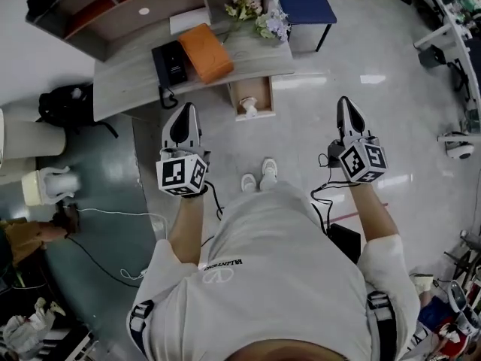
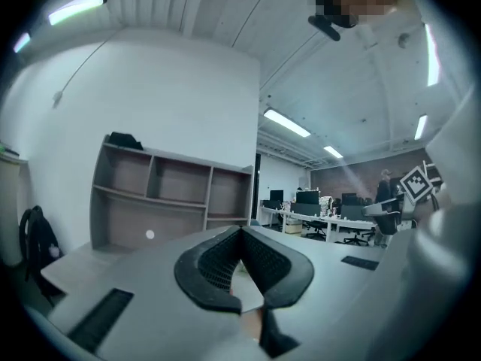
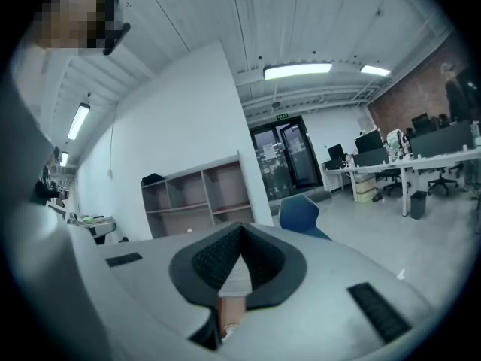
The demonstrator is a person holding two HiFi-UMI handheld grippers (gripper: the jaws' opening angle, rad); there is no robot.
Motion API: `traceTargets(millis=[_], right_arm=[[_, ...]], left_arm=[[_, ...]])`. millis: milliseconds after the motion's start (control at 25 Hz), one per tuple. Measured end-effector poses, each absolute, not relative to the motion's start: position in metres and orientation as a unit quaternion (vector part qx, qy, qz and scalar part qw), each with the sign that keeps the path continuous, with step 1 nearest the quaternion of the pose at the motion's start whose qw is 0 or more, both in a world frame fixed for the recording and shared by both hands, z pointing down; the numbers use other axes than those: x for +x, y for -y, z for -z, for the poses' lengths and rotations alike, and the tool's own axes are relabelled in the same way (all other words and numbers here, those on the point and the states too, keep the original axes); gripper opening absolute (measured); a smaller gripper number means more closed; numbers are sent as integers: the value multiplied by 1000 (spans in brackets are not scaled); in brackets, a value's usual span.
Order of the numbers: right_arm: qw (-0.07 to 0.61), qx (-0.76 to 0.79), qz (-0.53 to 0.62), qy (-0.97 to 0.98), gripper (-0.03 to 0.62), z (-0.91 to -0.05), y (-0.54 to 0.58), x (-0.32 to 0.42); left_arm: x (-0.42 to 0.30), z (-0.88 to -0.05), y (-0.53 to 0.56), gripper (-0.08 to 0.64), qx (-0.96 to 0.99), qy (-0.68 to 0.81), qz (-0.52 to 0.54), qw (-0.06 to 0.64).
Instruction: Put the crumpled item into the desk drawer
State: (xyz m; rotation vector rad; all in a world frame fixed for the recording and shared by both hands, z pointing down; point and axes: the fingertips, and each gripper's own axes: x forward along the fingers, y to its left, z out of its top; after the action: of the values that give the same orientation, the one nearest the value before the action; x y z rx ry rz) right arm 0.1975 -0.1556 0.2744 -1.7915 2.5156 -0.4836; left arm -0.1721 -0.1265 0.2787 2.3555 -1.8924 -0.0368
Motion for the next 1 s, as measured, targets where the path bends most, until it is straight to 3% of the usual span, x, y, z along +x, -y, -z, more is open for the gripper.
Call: traceTargets(millis=[280,520,1000], right_arm=[[60,-588,112,-799,-2,-200,124,219],[61,-581,63,-809,-2,-170,110,210],[48,-592,85,-800,-3,-182,108,213]], left_arm=[[-172,-188,96,2,788,613,48,-32],[-176,-165,91,2,790,608,65,-47],[-168,-174,95,2,790,610,53,-40]])
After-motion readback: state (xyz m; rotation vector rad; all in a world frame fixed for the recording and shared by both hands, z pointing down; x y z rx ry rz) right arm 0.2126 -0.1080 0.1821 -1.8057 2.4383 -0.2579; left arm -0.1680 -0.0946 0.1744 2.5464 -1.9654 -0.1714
